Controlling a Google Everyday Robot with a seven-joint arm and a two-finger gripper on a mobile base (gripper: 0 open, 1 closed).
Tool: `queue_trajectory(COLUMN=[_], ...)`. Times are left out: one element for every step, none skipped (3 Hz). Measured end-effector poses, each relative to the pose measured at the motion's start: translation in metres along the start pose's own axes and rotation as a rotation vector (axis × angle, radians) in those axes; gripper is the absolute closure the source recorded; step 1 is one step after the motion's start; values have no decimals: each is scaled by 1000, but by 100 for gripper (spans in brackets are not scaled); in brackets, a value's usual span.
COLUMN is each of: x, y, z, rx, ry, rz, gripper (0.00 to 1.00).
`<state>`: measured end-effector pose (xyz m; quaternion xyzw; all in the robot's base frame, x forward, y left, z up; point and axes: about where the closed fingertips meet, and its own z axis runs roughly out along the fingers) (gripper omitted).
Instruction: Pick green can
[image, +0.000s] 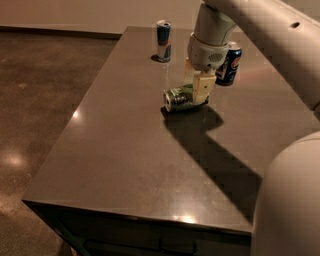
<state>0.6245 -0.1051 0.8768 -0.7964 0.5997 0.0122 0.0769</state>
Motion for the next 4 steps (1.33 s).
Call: queue_trajectory(x=[4,5,-12,-14], y=[10,15,6,0], z=[-31,-58,-97,-96], rx=[34,70,176,193], ry=[-47,-93,-166,-169], rz=[25,38,12,11], gripper=[100,100,100,100])
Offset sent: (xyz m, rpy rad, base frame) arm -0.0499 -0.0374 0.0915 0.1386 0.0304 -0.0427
